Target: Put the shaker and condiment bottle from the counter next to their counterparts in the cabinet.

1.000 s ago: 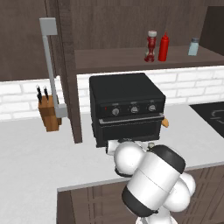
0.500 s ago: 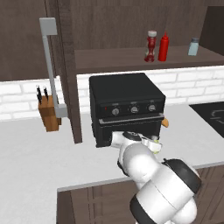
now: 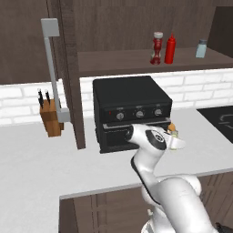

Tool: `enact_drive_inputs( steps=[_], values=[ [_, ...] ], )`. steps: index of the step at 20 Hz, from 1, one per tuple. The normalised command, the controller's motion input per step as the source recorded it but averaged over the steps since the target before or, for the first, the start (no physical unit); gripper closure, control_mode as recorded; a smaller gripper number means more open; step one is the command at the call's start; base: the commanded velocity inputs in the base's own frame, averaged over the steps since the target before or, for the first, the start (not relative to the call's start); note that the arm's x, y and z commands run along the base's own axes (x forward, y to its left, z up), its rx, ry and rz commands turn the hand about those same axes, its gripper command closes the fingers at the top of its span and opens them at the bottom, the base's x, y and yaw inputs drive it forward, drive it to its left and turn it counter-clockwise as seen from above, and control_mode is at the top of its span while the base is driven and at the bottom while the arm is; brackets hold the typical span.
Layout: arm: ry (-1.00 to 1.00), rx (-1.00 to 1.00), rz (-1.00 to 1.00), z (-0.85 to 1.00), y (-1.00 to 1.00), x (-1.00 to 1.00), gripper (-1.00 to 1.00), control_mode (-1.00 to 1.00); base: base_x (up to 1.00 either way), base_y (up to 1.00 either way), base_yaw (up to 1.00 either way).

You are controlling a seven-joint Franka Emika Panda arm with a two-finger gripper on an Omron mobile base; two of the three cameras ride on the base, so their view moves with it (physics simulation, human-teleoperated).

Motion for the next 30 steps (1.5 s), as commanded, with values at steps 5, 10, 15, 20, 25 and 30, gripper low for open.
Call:
enact_drive_inputs(
  steps=[5, 10, 15, 20, 25, 30],
  values=[
    [-0.25, 0.11, 0.28, 0.84, -0.70, -0.85, 1.00, -1.00, 0.00, 0.00, 0.00],
    [-0.15, 0.11, 0.25, 0.91, -0.58, -0.69, 1.00, -1.00, 0.00, 0.00, 0.00],
    [-0.15, 0.09, 0.23, 0.86, -0.45, -0.51, 1.00, -1.00, 0.00, 0.00, 0.00],
    [-0.19, 0.03, 0.21, 0.79, -0.28, -0.25, 1.00, -1.00, 0.00, 0.00, 0.00],
    [-0.09, 0.00, 0.19, 0.77, 0.00, -0.01, 1.00, -1.00, 0.00, 0.00, 0.00],
    [0.00, 0.00, 0.15, 0.46, 0.22, 0.00, 1.00, -1.00, 0.00, 0.00, 0.00]
  ],
)
